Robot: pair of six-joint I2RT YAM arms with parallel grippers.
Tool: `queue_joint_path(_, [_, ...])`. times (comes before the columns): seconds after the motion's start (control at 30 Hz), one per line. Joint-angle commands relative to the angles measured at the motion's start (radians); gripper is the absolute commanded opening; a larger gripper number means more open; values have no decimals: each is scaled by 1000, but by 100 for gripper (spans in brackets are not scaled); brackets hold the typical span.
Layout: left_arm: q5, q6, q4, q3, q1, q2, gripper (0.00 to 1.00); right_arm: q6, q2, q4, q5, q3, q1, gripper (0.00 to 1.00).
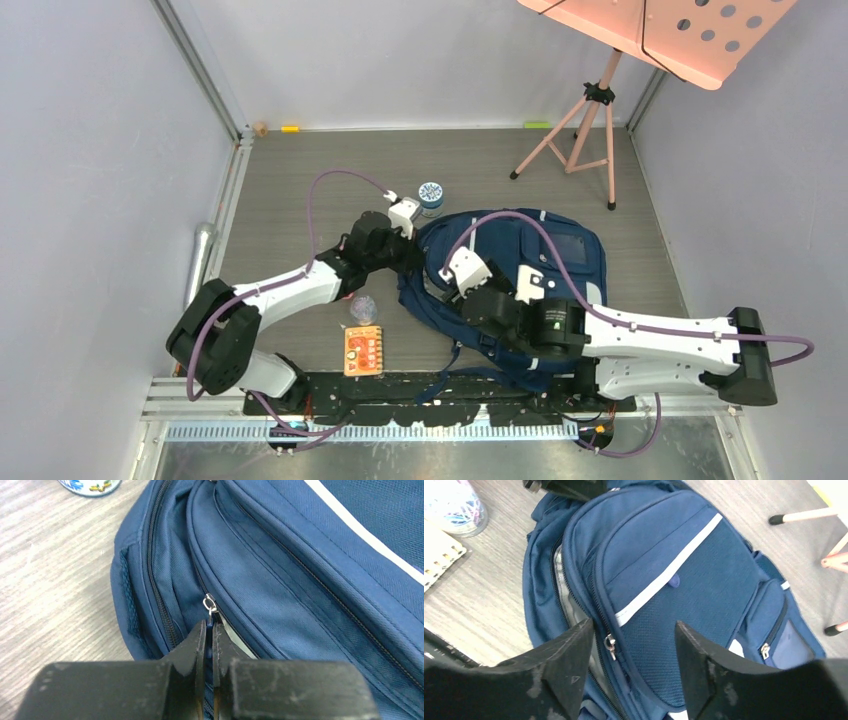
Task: Pack the student bag
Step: Unzip the student bag at the center of the board.
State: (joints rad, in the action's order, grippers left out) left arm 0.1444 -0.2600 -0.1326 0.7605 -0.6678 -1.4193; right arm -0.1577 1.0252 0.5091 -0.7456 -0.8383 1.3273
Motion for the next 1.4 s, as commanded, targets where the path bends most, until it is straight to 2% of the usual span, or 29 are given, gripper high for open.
queue_joint_path(0.0, [86,-27,-111,-52,6,33,0,60,64,-119,-99,-71,-3,72])
queue_joint_path(0.13, [94,-31,-123,-53,6,26,0,85,156,-205,-110,-90,-4,77])
queue_joint_path(0.4, [102,-39,-139,-59,6,31,0,111,328,-391,-76,-106,-5,78])
queue_joint_path(0.57, [101,-43,-145,-66,6,38,0,101,402,-464,-148,-119,-16,79])
queue_joint_path(0.7, [101,-47,-151,-64,6,37,0,86,457,-466,-212,-128,-39,79])
queue_joint_path(0.87, [95,-51,-159,-66,7,40,0,8,490,-436,-222,-112,-77,79])
queue_joint_path(1.0, [80,-56,-159,-66,7,46,0,-54,507,-370,-277,-100,-101,78])
queue_joint_path(1.07, [76,-59,-159,-65,6,47,0,-81,504,-348,-294,-93,-111,75])
queue_joint_path(1.13, [71,-61,-155,-64,7,52,0,-99,490,-321,-311,-90,-115,65])
queue_joint_path(1.2, [66,-59,-152,-68,7,59,0,-128,468,-278,-334,-88,-118,46])
queue_joint_path(1.3, [55,-60,-153,-80,5,74,0,-170,415,-231,-351,-66,-133,34])
queue_joint_path(1.37, [54,-61,-153,-82,6,81,0,-184,384,-205,-343,-43,-145,22])
